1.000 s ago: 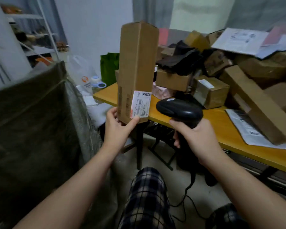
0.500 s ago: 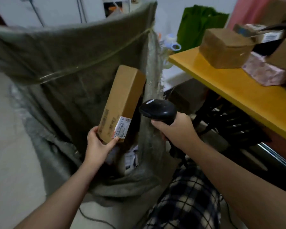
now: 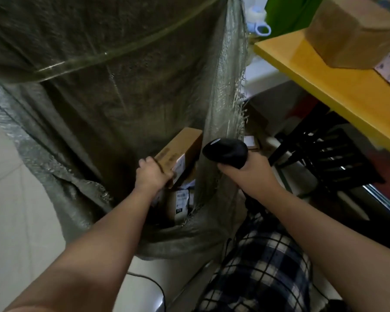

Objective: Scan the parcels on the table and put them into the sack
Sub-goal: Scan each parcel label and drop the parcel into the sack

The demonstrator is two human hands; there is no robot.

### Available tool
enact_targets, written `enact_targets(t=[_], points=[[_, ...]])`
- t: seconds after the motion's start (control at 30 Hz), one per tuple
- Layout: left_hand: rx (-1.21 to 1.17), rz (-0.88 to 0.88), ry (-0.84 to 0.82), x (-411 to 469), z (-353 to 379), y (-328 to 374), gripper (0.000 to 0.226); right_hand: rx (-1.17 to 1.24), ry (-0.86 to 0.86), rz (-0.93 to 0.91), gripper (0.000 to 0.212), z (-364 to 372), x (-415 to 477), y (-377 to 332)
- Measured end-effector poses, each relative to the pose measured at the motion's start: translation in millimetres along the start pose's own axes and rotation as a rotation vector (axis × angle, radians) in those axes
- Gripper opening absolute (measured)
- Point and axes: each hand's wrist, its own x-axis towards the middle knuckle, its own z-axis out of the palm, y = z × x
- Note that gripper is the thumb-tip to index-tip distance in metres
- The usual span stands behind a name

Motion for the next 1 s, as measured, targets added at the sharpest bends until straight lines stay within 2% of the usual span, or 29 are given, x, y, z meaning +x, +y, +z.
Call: enact_targets(t=[0.13, 0.2, 0.33, 0.47, 0.6, 0.77, 1.0], points=[[0.000, -0.007, -0.170, 3.0, 28.5, 8.9, 0.087, -0.005, 0.008, 0.047, 0.023, 2.1, -6.9, 17.5], [0.055, 0.037, -0.202, -2.6, 35.7, 12.8, 0.089, 0.005, 0.001, 0.062, 0.021, -2.5, -10.5, 21.9], [-0.015, 0.264, -0.061, -26.6, 29.9, 28.7, 0.071, 0.077, 0.072, 0.072, 0.021, -23.7, -19.3, 24.1], [-0.096, 0.497, 0.091, -60.1, 9.4, 62.6, 0.064, 0.071, 0.173, 0.107, 0.018, -52.9, -32.4, 28.0], [-0.007, 0.739, 0.197, -98.5, -6.5, 117.7, 0.062, 0.137, 0.321, 0.107, 0.018, -88.1, -55.7, 35.1], [0.121, 0.962, 0.185, -141.9, -5.6, 184.6, 0.060, 0.160, 0.483, 0.108, 0.015, -138.2, -93.4, 40.1], [0.102, 1.193, 0.125, -207.7, 26.9, 267.5, 0.059, 0.253, 0.705, 0.119, 0.017, -216.6, -161.0, 48.1]])
